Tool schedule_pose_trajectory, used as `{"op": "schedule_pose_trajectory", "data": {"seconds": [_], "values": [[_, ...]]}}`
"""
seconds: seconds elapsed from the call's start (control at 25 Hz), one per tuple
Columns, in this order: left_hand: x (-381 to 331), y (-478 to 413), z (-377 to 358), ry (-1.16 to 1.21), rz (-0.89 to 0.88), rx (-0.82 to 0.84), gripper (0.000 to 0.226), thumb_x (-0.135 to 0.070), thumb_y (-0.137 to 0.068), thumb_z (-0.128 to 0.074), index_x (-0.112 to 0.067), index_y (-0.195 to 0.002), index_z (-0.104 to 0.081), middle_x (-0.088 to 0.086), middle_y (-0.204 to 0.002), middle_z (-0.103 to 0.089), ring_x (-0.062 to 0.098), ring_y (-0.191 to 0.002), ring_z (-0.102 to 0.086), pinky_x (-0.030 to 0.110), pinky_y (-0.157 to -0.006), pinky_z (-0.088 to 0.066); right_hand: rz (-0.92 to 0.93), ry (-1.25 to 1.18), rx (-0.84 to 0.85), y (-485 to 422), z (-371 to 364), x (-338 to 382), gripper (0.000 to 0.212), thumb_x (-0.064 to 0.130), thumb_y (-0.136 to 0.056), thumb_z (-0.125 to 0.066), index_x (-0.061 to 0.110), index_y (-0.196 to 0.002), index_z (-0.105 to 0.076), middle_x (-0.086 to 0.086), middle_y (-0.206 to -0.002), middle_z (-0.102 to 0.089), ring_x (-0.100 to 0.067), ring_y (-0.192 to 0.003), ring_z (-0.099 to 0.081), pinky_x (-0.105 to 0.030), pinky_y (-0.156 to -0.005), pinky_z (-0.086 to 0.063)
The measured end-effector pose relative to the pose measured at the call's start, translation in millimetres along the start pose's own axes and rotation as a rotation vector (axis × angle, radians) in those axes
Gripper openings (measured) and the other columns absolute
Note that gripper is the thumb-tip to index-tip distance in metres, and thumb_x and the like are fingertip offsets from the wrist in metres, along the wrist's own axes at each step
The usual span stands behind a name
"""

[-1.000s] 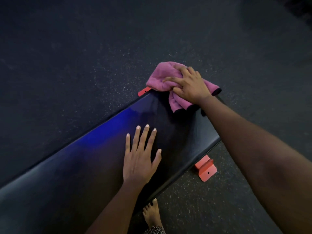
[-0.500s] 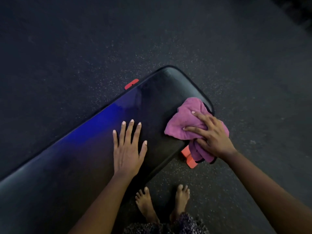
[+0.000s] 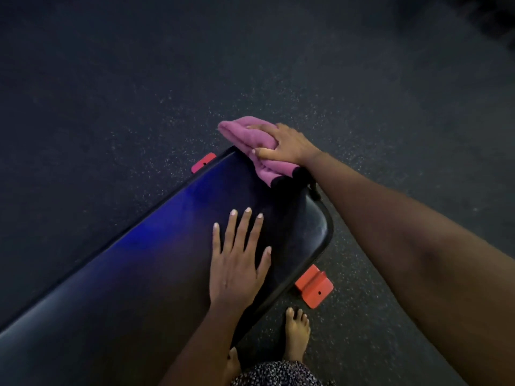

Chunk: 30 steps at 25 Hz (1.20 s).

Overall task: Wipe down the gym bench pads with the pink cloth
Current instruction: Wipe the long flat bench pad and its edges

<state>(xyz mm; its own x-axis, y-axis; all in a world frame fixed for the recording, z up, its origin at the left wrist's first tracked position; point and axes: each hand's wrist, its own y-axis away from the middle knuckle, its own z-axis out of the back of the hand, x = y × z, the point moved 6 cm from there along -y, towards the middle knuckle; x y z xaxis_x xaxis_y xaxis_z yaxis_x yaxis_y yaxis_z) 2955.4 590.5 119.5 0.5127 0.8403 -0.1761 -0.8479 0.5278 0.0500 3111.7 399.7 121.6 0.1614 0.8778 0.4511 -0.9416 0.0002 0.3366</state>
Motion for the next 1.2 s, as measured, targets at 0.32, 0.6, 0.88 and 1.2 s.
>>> {"op": "schedule_pose_trajectory", "data": {"seconds": [0.32,0.6,0.88,1.2], "values": [[0.2,-1.7,-2.3,-0.035,0.008,0.037,0.061,-0.043,-0.089,-0.029,-0.023,-0.145,-0.018,0.004,-0.152,-0.024,0.022,-0.142,-0.013,0.044,-0.116,-0.001,-0.099,-0.344,-0.026,107.9,-20.8,-62.4,0.073,0.058,-0.069,-0.056,0.053,-0.136,-0.028,-0.001,-0.141,-0.045,-0.023,-0.128,-0.043,-0.037,-0.105,-0.033],[-3.7,-4.0,0.0,-0.012,-0.004,0.037,0.06,-0.045,-0.09,-0.026,-0.019,-0.144,-0.023,0.008,-0.151,-0.031,0.024,-0.142,-0.015,0.046,-0.115,-0.003,-0.466,-0.829,-0.649,221.6,-84.4,-57.0,0.065,0.051,-0.072,-0.056,0.04,-0.134,-0.04,0.014,-0.139,-0.043,-0.007,-0.126,-0.043,-0.032,-0.108,-0.034],[36.4,34.4,29.2,0.275,-0.155,0.136,0.061,-0.047,-0.089,-0.018,-0.023,-0.146,-0.022,0.002,-0.155,-0.02,0.009,-0.141,0.003,0.036,-0.115,0.007,-0.823,-1.01,-0.932,264.6,-160.3,50.1,0.071,0.052,-0.071,-0.055,0.048,-0.135,-0.023,0.002,-0.145,-0.035,-0.018,-0.133,-0.035,-0.037,-0.113,-0.027],[187.1,175.4,37.7,0.003,-0.233,0.209,0.057,-0.046,-0.095,-0.023,-0.02,-0.146,-0.021,0.006,-0.153,-0.025,0.019,-0.144,-0.006,0.041,-0.117,0.004,-0.84,-1.071,-0.815,307.7,-237.4,179.4,0.074,0.034,-0.077,-0.061,0.041,-0.139,-0.021,-0.01,-0.143,-0.029,-0.023,-0.132,-0.032,-0.032,-0.11,-0.026]]}}
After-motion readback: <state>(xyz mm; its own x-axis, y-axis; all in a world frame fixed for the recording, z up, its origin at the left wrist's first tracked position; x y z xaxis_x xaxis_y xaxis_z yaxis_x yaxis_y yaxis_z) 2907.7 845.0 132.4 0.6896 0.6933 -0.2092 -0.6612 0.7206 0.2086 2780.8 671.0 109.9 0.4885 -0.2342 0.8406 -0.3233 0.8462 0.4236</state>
